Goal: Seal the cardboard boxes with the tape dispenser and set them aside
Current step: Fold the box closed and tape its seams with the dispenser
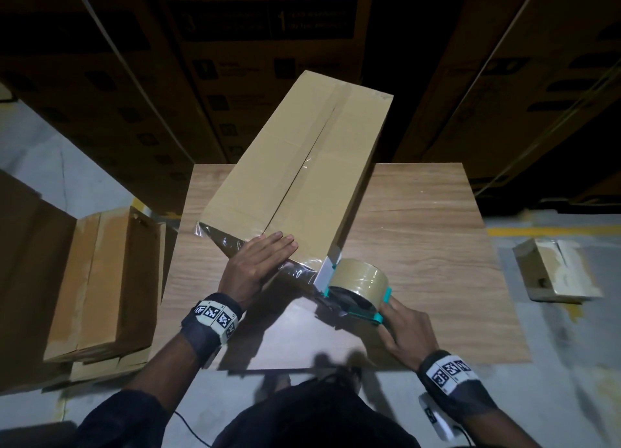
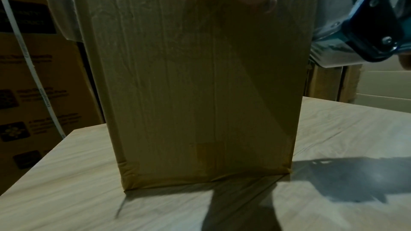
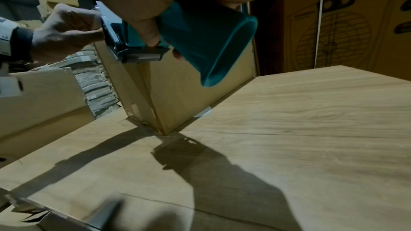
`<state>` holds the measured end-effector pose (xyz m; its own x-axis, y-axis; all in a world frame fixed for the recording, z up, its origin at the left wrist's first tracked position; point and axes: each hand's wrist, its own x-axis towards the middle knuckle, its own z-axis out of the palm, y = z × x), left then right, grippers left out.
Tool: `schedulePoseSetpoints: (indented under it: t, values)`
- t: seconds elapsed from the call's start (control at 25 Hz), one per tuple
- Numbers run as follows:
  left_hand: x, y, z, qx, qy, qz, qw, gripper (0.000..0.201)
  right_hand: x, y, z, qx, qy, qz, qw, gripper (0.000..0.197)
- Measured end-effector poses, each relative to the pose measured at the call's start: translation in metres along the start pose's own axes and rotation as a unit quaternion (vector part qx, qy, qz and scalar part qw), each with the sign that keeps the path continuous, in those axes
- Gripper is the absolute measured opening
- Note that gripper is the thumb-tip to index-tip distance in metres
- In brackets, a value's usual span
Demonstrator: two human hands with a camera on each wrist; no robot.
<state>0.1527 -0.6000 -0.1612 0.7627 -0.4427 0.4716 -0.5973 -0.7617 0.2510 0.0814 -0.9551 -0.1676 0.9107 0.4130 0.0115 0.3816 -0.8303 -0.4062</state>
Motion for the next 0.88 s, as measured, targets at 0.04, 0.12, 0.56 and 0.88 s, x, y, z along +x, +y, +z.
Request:
schedulePoseSetpoints:
  t: [0.04, 0.12, 0.56, 0.88]
  values:
    - [-0.001, 0.000, 0.000, 0.000, -0.001, -0.002, 1.000, 0.047, 0.000, -0.001, 0.001, 0.003, 0.002, 0.002, 1.000, 0.042]
    - [-0.001, 0.002, 0.000, -0.003, -0.002, -0.007, 1.000, 0.047, -0.001, -0.005, 0.000, 0.005, 0.007, 0.012, 1.000, 0.040]
    - [0.001, 0.006, -0.001, 0.006, 0.009, -0.006, 1.000, 0.048, -0.034, -0.002, -0.005, 0.058, -0.011, 0.110, 0.992, 0.044]
    - [0.031, 0.069, 0.025, 0.011, -0.028, -0.082, 0.996, 0.059, -0.033, 0.061, 0.050, 0.482, 0.077, 0.464, 0.739, 0.040]
